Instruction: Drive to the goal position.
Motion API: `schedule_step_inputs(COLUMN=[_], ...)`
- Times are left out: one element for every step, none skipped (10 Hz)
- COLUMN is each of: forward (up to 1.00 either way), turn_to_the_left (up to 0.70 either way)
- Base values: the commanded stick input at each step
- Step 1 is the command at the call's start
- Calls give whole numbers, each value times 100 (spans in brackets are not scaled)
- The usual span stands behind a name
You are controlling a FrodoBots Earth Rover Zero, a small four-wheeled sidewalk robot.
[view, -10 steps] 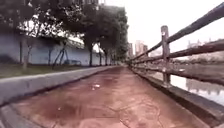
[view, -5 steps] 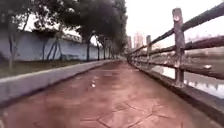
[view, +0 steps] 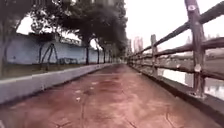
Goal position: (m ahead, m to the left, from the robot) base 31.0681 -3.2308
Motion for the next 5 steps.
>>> schedule_step_inputs(forward=[100, 100, 100, 100, 100], turn_to_the_left=[0, 0, 0, 0, 0])
